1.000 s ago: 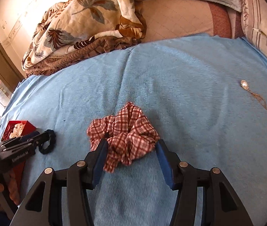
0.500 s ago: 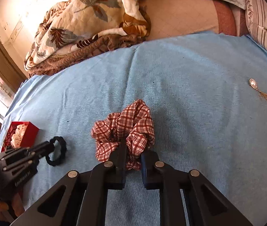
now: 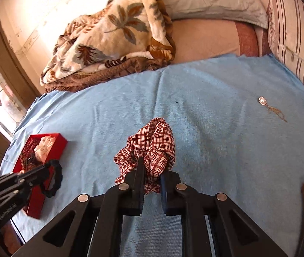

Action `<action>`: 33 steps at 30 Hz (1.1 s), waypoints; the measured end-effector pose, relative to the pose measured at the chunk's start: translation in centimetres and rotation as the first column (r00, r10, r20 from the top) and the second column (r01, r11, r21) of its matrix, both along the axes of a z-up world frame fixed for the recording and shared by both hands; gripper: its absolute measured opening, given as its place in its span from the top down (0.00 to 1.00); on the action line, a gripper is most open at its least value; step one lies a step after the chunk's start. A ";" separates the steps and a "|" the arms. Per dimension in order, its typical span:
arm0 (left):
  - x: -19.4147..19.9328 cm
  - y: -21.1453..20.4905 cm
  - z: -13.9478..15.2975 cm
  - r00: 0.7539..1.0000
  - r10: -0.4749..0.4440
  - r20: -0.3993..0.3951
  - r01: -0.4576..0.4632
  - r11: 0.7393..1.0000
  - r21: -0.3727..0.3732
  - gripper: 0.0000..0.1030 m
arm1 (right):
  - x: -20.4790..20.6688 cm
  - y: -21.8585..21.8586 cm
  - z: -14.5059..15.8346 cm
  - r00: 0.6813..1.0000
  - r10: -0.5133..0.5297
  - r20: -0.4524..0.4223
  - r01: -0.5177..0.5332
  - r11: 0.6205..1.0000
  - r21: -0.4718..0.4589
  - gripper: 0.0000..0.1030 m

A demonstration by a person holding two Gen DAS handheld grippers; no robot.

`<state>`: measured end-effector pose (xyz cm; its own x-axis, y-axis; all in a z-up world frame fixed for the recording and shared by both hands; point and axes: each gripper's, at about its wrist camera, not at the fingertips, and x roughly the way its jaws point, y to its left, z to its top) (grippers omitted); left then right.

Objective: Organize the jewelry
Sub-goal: 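Grasp the black hair tie with left tool while right tool grasps red gingham scrunchie, then lift the hair tie and gingham scrunchie and carry both toward the red tray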

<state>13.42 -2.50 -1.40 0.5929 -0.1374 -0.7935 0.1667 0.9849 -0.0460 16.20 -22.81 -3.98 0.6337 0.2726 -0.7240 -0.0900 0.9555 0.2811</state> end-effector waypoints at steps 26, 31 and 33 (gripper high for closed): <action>-12.2 2.8 8.3 0.983 0.055 0.176 -0.063 0.997 0.044 0.93 | -9.4 4.4 6.2 0.993 0.073 0.098 -0.075 0.997 0.019 0.87; -13.0 4.3 8.9 0.978 0.089 0.189 -0.098 0.994 0.041 0.93 | -10.4 5.5 7.2 0.989 0.093 0.117 -0.095 0.995 0.016 0.87; -13.3 5.2 9.1 0.974 0.110 0.196 -0.121 0.992 0.044 0.93 | -10.7 6.0 7.6 0.987 0.102 0.124 -0.105 0.994 0.012 0.87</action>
<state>0.13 2.65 7.71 0.7447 -0.0178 -0.6672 0.0517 0.9982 0.0311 5.51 -16.82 3.62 0.6851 0.3537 -0.6368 -0.2231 0.9341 0.2788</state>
